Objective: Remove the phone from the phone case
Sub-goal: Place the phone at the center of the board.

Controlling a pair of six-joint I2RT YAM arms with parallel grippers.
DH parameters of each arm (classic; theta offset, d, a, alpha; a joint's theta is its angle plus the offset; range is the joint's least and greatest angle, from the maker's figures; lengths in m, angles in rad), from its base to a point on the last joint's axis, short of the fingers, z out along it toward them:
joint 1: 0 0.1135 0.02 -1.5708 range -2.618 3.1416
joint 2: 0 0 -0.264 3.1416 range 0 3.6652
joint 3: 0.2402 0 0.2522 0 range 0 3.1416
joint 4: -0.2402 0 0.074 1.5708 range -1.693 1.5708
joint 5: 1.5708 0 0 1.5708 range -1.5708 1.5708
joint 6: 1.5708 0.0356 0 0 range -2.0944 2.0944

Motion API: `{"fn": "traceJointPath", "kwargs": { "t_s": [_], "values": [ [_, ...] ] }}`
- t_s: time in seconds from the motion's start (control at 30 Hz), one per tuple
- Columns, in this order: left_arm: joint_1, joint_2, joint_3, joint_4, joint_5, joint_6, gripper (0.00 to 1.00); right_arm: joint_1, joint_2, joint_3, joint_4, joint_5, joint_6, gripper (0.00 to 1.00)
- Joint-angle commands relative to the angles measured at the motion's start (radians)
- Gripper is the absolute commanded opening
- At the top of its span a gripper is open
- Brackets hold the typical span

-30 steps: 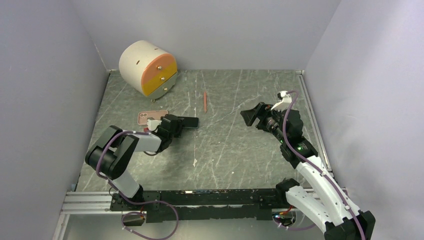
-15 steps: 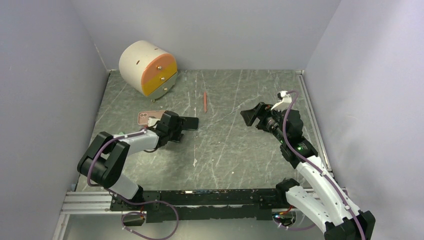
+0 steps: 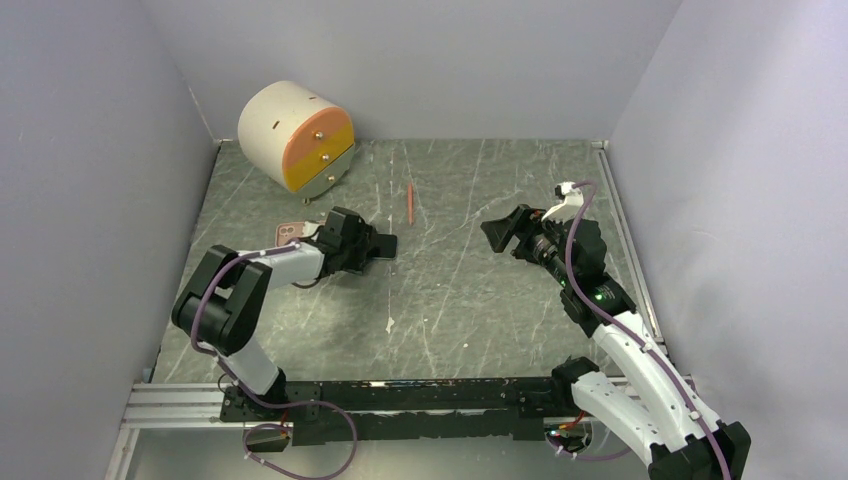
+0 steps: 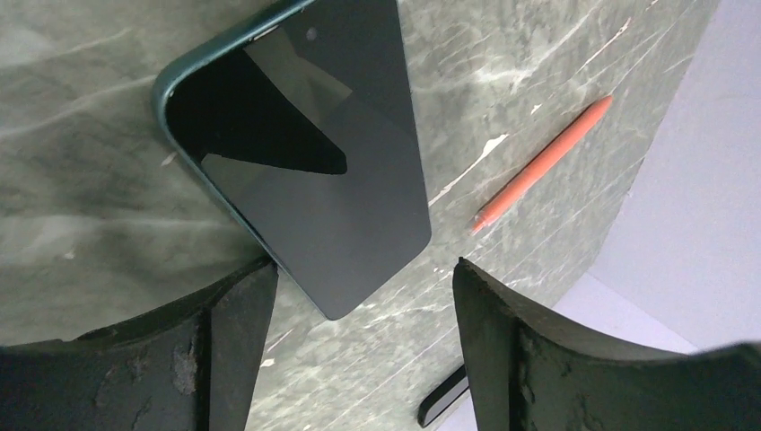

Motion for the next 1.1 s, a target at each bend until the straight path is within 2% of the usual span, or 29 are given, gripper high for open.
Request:
{"fn": "traceJointPath", "kwargs": {
  "t_s": [0.0, 0.27, 0.47, 0.83, 1.07],
  "values": [
    [0.023, 0.039, 0.036, 0.039, 0.013, 0.021, 0.76, -0.004, -0.021, 0.033, 0.023, 0.013, -0.022, 0.82],
    [0.068, 0.086, 0.088, 0.041, 0.019, 0.055, 0.76, -0.005, -0.015, 0.037, 0.023, 0.014, -0.025, 0.82],
    [0.074, 0.12, 0.116, 0.075, 0.084, 0.038, 0.76, -0.005, -0.011, 0.039, 0.023, 0.013, -0.026, 0.82],
    [-0.012, 0.14, 0.135, 0.051, 0.123, -0.011, 0.76, -0.006, -0.011, 0.036, 0.028, 0.015, -0.027, 0.82],
    [-0.022, 0.209, 0.211, 0.059, 0.113, 0.029, 0.76, -0.007, -0.013, 0.037, 0.022, 0.011, -0.03, 0.82]
  ]
}}
